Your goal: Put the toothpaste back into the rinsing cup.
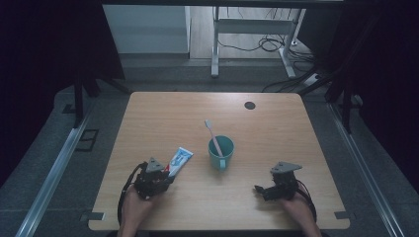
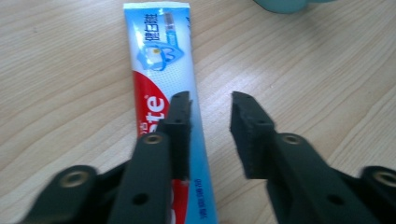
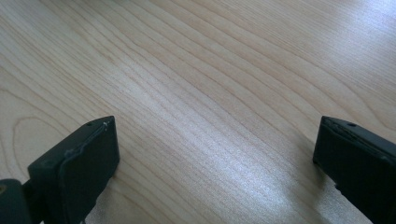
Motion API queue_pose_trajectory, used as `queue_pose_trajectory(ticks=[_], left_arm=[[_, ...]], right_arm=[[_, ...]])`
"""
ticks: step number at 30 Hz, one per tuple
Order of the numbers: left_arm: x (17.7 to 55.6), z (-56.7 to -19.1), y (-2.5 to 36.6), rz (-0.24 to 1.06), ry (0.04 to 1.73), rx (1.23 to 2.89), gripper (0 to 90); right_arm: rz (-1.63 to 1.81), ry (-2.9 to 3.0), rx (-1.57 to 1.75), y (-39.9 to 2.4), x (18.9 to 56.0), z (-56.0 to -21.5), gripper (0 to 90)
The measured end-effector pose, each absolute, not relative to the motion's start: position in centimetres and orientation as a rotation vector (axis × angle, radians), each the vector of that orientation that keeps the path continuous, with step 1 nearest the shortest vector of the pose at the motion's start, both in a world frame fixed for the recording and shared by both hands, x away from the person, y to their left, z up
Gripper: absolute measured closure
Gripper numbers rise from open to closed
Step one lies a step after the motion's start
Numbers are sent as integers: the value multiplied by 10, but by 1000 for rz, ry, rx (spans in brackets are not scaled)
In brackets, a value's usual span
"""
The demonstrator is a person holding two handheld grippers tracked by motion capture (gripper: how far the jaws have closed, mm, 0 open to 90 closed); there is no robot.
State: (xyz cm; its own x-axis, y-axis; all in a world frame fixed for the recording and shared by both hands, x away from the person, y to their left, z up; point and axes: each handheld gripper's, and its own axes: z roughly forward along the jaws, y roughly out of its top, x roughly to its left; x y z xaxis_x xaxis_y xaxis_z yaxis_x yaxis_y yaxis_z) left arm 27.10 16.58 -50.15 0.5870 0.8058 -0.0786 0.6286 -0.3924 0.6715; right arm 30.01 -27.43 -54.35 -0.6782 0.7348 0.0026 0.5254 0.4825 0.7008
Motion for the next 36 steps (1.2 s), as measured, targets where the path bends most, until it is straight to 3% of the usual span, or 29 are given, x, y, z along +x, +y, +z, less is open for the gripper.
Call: queue_pose_trajectory(ticks=[7, 14, 36], left_arm=[[279, -498, 164, 339, 1185, 2175, 423], [292, -499, 162, 303, 1206, 2259, 281], [326, -498, 141, 200, 1286, 2505, 323]], right_arm=[[997, 2429, 1072, -275, 300, -543, 6], [998, 2429, 1072, -275, 300, -543, 7], [998, 2429, 1073, -275, 300, -543, 7]])
